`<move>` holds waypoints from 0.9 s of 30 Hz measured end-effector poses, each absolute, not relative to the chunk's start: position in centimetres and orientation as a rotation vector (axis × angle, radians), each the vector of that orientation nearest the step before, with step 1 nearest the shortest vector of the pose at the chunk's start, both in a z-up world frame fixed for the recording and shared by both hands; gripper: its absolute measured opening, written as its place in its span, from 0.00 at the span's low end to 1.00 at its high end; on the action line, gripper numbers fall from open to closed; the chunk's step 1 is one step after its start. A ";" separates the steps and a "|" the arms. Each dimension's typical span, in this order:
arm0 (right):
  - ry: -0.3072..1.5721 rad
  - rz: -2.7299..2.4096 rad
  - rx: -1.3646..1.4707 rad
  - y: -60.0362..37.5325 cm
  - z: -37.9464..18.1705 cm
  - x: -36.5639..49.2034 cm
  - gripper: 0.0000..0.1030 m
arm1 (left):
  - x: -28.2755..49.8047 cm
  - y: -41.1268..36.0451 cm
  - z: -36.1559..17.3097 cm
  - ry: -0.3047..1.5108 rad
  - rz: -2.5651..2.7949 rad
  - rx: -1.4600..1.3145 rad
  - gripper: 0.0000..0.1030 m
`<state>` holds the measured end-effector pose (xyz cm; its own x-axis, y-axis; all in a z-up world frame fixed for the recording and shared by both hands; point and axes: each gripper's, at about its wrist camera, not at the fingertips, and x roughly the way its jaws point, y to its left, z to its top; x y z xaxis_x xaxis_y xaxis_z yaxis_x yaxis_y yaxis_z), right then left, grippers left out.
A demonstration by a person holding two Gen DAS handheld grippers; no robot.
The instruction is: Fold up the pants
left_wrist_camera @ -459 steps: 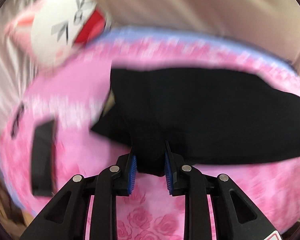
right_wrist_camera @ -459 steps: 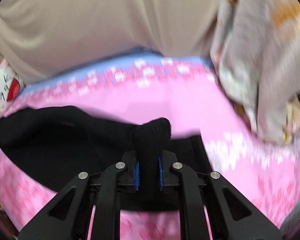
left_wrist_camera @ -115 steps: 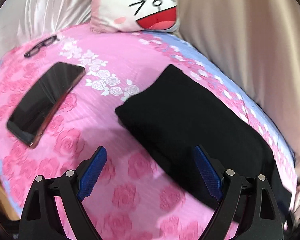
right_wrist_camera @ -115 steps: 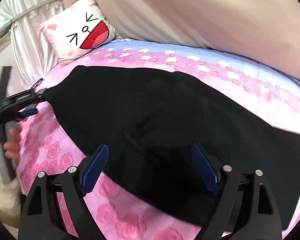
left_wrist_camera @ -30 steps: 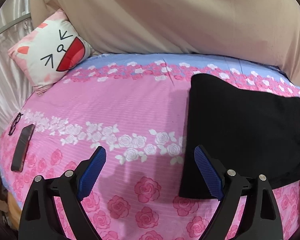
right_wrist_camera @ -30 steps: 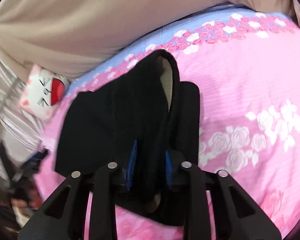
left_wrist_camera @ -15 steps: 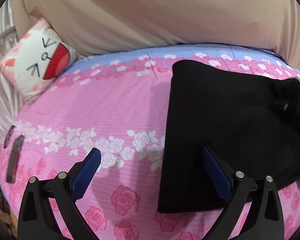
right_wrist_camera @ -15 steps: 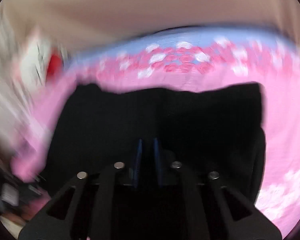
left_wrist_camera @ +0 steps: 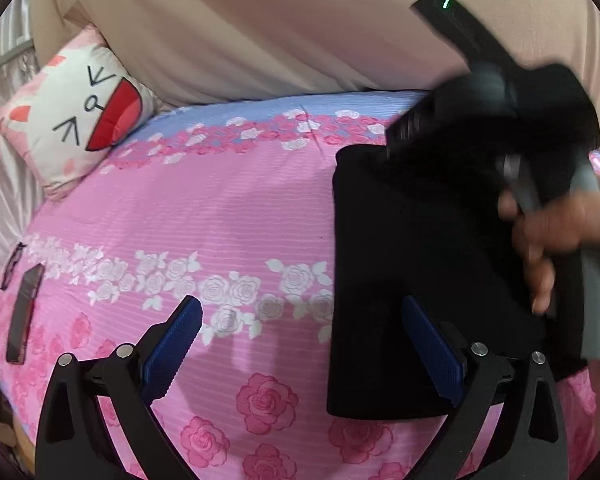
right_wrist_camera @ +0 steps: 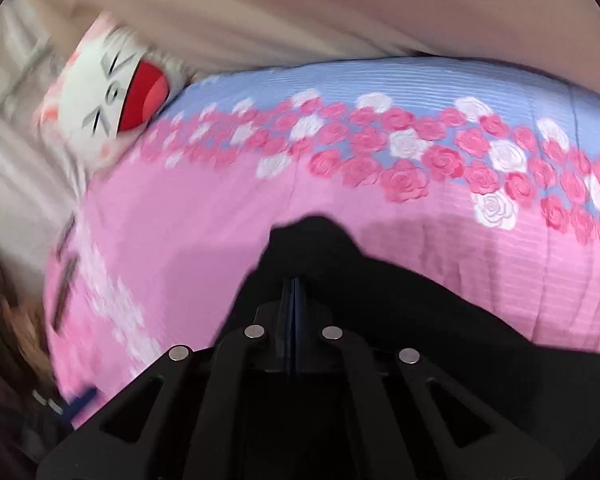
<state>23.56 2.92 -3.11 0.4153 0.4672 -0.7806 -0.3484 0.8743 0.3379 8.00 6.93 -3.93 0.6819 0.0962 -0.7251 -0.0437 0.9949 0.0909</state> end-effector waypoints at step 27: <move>0.711 0.356 0.307 -20.0 2.7 0.4 0.06 | 5.1 3.9 -2.2 0.807 0.070 0.118 0.95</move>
